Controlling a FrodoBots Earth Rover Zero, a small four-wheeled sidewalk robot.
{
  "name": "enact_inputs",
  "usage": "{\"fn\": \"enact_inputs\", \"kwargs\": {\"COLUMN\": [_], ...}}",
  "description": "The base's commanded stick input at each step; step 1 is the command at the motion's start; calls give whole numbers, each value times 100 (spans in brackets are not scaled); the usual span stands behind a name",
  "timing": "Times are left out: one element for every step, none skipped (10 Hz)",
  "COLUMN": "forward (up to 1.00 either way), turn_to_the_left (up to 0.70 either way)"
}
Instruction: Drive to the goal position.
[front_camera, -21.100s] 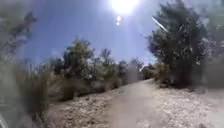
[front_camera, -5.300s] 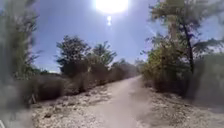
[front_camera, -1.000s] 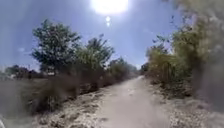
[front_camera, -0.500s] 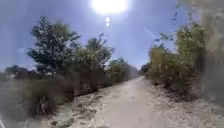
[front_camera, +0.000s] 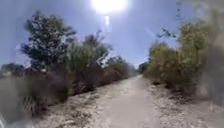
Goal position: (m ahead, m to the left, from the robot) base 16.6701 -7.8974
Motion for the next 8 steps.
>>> {"fn": "enact_inputs", "kwargs": {"forward": [44, 44, 44, 44, 44, 44, 44, 44], "turn_to_the_left": [2, -4, -16, -27, -27, 2, 2, 2]}}
